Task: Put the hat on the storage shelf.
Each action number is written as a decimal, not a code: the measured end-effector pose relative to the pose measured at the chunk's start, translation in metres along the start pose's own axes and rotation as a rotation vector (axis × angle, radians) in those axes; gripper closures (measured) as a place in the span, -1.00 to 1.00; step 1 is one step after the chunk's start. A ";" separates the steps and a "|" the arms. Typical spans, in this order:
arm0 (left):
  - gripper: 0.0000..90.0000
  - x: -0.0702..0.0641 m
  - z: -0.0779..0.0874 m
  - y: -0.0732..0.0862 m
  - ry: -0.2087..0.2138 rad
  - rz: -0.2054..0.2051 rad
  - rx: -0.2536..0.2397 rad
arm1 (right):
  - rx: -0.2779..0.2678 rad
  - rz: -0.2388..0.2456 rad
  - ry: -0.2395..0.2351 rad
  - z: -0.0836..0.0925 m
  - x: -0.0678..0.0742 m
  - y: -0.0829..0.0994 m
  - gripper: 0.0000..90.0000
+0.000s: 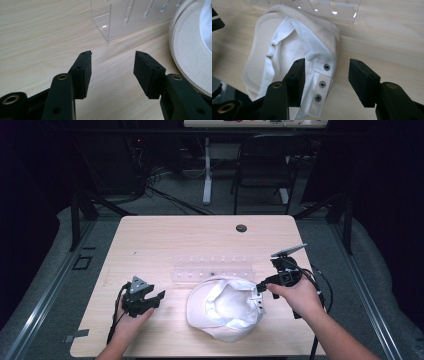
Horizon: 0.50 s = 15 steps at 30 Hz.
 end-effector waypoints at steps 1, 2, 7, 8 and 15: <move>0.09 0.000 0.000 0.000 0.000 -0.002 0.002 | 0.020 -0.013 -0.006 -0.002 0.000 0.000 0.02; 0.09 0.000 0.000 0.000 0.000 0.000 0.002 | 0.032 -0.021 -0.009 -0.004 0.001 0.000 0.02; 0.09 0.000 -0.001 0.000 0.000 -0.002 0.004 | 0.066 -0.053 -0.015 -0.014 0.002 0.001 -0.01; 0.09 0.000 -0.001 0.000 0.000 -0.004 0.005 | 0.070 -0.059 -0.015 -0.015 0.002 0.002 -0.01; 0.09 -0.001 -0.001 0.000 0.003 -0.007 0.007 | 0.094 -0.076 -0.019 -0.028 -0.002 0.004 -0.05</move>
Point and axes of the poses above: each handheld gripper's, and its own axes: z roughly backward along the jaws, y roughly out of its underside, x roughly to its left, the point moved 1 cm from there along -z, roughly forward along the jaws
